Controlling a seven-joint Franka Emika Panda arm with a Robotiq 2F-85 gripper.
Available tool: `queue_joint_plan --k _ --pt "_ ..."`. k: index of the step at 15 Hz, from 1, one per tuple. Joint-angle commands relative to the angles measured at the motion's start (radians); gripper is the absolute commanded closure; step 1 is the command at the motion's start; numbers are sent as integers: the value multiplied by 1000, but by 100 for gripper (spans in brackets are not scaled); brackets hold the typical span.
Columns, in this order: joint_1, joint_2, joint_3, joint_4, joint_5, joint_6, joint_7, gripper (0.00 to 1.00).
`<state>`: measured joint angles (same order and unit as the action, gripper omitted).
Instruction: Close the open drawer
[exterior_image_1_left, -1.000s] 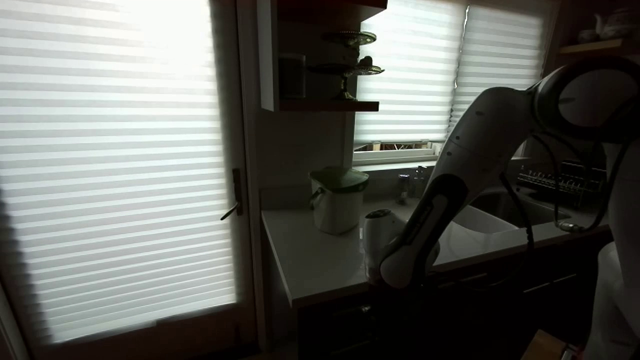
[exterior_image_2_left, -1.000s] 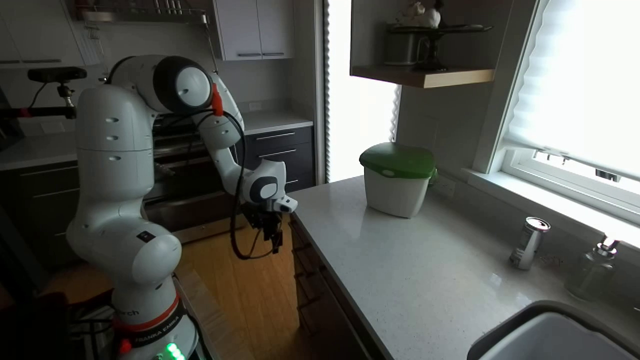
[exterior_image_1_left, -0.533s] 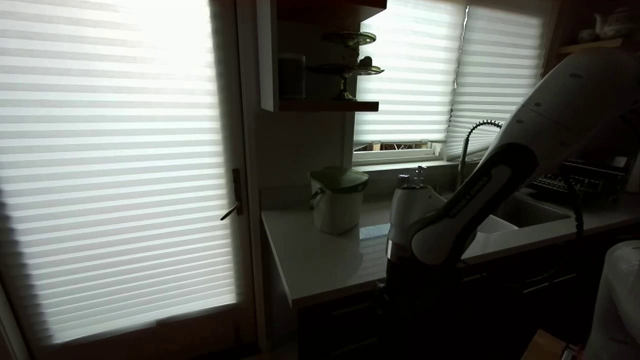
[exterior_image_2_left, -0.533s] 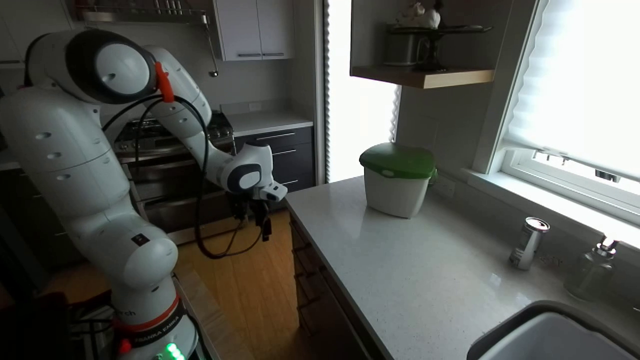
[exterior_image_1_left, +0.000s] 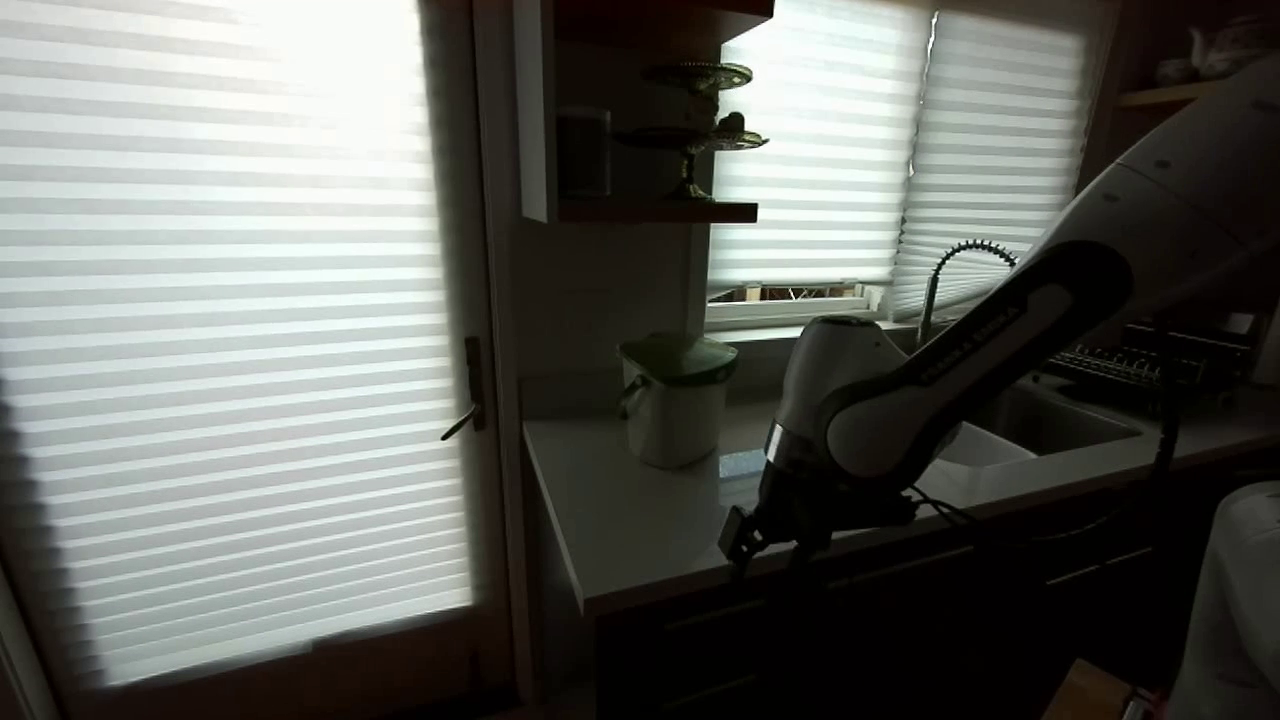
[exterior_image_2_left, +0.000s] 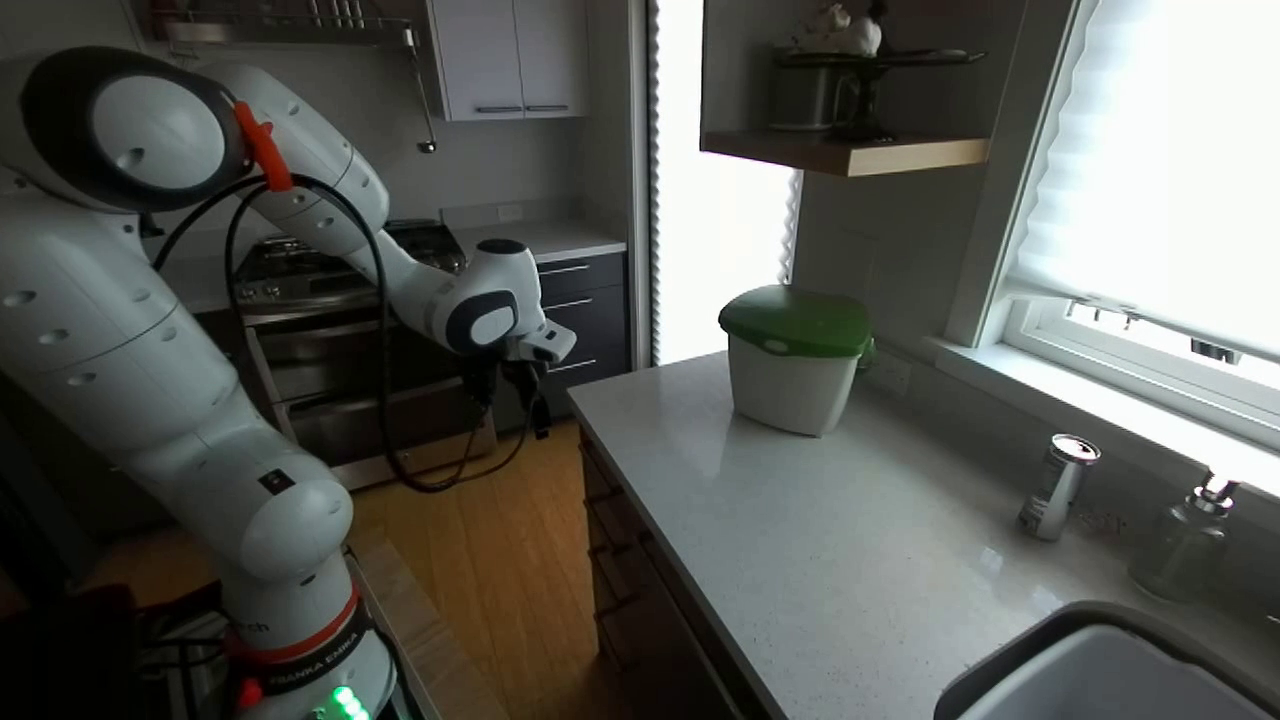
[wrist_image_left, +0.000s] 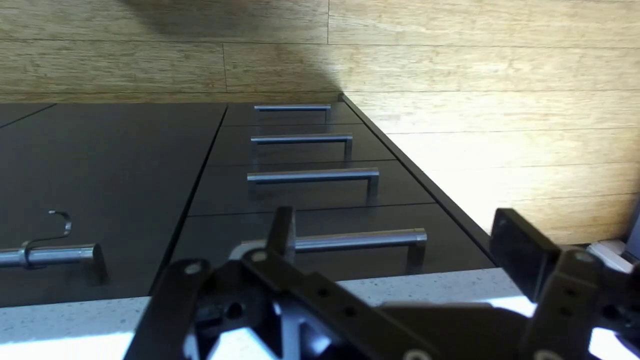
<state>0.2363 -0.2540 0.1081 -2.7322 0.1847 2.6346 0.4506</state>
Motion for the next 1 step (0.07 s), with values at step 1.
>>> queue_joint_plan --k 1 --pt "-32 -2 34 1 17 -3 -13 0"
